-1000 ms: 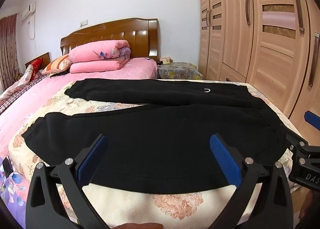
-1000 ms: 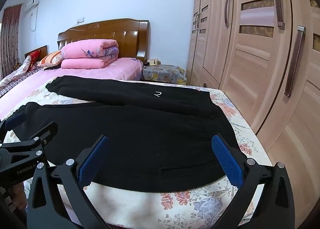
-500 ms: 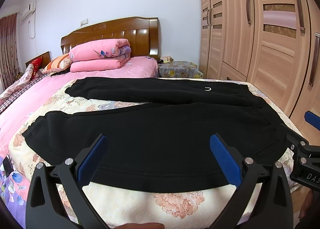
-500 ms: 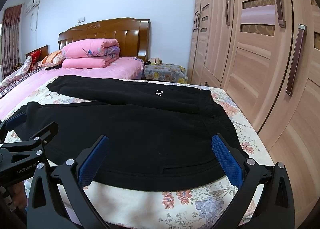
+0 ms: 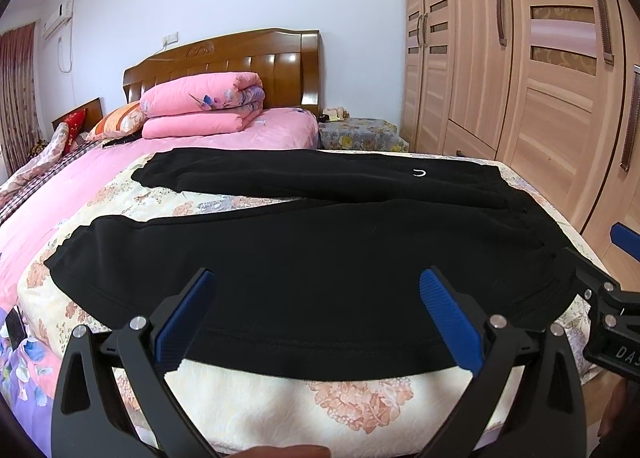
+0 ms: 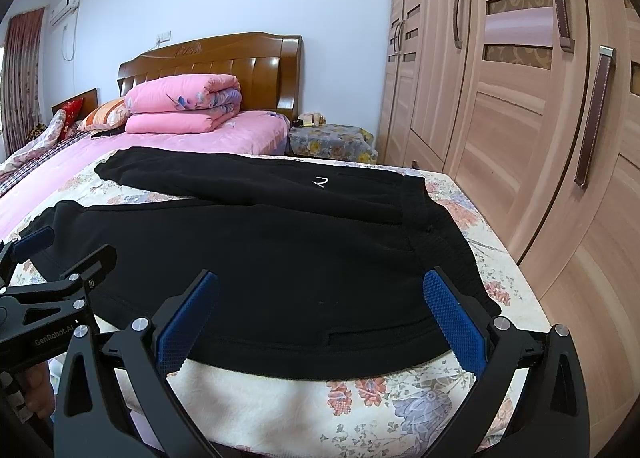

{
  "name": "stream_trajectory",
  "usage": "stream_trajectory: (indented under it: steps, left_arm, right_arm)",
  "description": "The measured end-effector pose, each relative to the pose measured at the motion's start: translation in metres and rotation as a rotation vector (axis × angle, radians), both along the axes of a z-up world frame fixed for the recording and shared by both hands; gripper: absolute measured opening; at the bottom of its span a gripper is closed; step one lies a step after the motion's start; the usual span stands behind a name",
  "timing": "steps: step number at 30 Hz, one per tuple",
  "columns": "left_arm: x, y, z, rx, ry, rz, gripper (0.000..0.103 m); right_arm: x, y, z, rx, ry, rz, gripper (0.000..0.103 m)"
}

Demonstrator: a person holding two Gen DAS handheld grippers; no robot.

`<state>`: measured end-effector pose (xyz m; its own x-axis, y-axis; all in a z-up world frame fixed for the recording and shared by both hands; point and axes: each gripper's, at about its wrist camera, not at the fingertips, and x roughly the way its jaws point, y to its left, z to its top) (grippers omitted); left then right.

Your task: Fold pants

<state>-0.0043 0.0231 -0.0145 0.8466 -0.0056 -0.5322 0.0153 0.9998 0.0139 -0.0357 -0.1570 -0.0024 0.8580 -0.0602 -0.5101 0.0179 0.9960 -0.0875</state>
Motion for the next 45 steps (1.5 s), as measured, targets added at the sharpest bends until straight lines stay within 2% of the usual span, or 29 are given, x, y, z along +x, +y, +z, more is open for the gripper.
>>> stream_trajectory:
  steps: [45]
  left_arm:
    - [-0.0023,0.0087,-0.0086,-0.004,0.024,0.009,0.102]
  right_arm:
    - [0.0022,0.0018,-0.0076,0.008,0.035,0.007,0.099]
